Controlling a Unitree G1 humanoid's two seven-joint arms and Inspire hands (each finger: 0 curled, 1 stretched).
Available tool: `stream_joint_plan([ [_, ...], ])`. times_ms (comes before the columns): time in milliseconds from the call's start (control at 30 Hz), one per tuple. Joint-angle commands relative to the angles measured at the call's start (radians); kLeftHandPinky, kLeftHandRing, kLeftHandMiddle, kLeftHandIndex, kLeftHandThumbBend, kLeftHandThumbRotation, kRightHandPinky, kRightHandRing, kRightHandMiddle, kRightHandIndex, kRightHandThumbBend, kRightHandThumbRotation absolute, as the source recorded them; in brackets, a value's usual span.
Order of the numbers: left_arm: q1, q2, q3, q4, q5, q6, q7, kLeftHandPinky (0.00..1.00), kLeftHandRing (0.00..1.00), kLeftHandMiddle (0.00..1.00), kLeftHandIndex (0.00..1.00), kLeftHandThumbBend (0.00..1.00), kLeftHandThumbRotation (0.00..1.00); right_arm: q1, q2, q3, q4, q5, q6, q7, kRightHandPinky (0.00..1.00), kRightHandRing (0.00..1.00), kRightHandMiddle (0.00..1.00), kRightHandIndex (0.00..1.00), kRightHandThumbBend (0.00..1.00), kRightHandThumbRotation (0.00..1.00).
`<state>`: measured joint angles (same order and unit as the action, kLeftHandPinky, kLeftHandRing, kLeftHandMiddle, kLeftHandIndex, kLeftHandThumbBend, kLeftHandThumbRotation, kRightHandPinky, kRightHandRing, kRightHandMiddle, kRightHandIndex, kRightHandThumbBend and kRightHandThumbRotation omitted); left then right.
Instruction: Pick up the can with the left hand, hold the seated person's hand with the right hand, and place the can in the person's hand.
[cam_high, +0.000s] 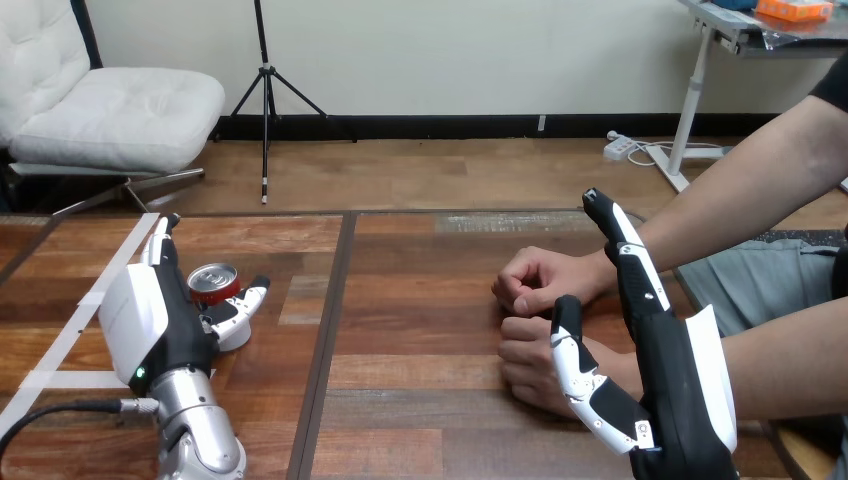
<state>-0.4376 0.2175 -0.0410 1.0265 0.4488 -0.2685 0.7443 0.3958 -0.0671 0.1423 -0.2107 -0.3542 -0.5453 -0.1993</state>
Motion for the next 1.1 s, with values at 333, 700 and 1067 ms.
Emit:
stream_joint_plan([
  [333, -0.123, 0.042, -0.023, 0.045, 0.004, 0.010, -0.007, 0.72, 0.84, 0.89, 0.88, 0.70, 0.24, -0.028, 0.007, -0.009, -0.036, 0.009, -0.009, 0.005, 1.00, 0.98, 0.96, 0.94, 0.00, 0.00],
  [700, -0.136, 0.041, -0.027, 0.063, -0.007, 0.007, -0.011, 0.71, 0.83, 0.88, 0.87, 0.72, 0.25, -0.025, 0.009, -0.007, -0.042, 0.010, -0.001, 0.010, 1.00, 0.98, 0.95, 0.94, 0.00, 0.00],
  [1067, -0.139, 0.039, -0.032, 0.072, -0.014, 0.002, -0.023, 0.68, 0.79, 0.84, 0.83, 0.71, 0.26, -0.028, 0.009, -0.009, -0.039, 0.006, -0.003, 0.011, 1.00, 0.98, 0.95, 0.94, 0.00, 0.00],
])
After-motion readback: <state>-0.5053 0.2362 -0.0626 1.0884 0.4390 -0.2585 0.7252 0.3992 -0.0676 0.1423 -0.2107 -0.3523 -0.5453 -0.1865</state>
